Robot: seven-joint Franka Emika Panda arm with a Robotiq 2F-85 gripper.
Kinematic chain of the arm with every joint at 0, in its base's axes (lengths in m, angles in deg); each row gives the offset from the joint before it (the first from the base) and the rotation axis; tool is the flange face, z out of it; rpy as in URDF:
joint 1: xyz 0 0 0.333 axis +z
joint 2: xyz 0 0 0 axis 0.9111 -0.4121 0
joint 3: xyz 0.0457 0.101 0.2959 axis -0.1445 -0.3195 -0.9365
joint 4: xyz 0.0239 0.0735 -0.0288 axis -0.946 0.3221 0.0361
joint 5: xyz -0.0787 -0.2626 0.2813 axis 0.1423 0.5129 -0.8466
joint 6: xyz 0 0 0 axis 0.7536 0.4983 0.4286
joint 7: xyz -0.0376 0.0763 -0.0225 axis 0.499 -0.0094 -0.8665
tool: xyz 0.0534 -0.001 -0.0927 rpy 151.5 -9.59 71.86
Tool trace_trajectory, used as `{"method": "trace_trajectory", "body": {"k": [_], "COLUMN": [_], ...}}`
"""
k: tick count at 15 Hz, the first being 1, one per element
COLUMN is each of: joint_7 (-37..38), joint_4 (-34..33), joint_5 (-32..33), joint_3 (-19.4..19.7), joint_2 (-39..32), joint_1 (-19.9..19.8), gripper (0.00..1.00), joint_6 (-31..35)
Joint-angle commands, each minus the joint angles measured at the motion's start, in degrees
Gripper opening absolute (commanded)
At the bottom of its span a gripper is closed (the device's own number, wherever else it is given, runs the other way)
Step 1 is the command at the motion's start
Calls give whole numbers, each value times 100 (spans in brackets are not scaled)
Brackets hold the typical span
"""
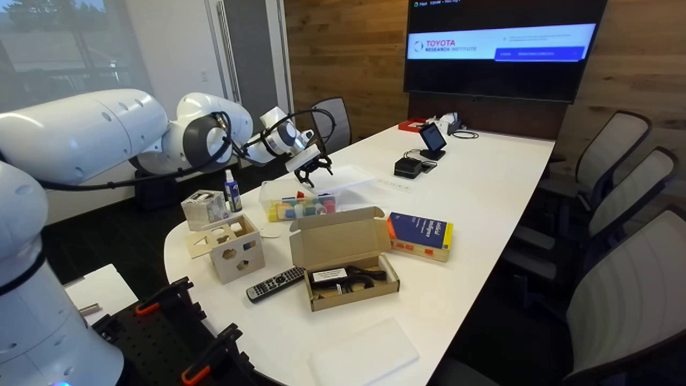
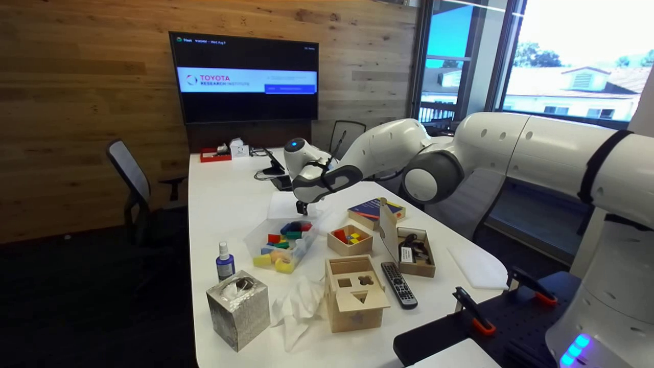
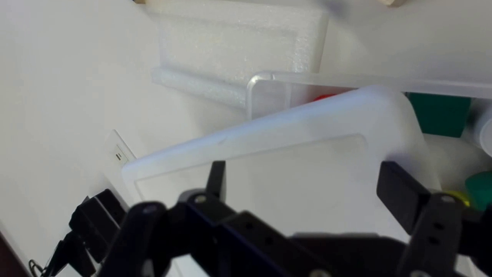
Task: Remove the white lid from the lunchbox and put it on the table
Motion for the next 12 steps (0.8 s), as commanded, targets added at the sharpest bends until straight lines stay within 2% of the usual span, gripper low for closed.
{"method": "trace_trajectory", "body": {"k": [1,12], "joint_7": [-22,-441], "joint_4": [-9,-650], "joint_5": [-50,-416], "joint_3": [-21,-358], "joint_2": [0,10], "joint_1": [-79,-6], "gripper": [100,100], "joint_6": [176,-222]}}
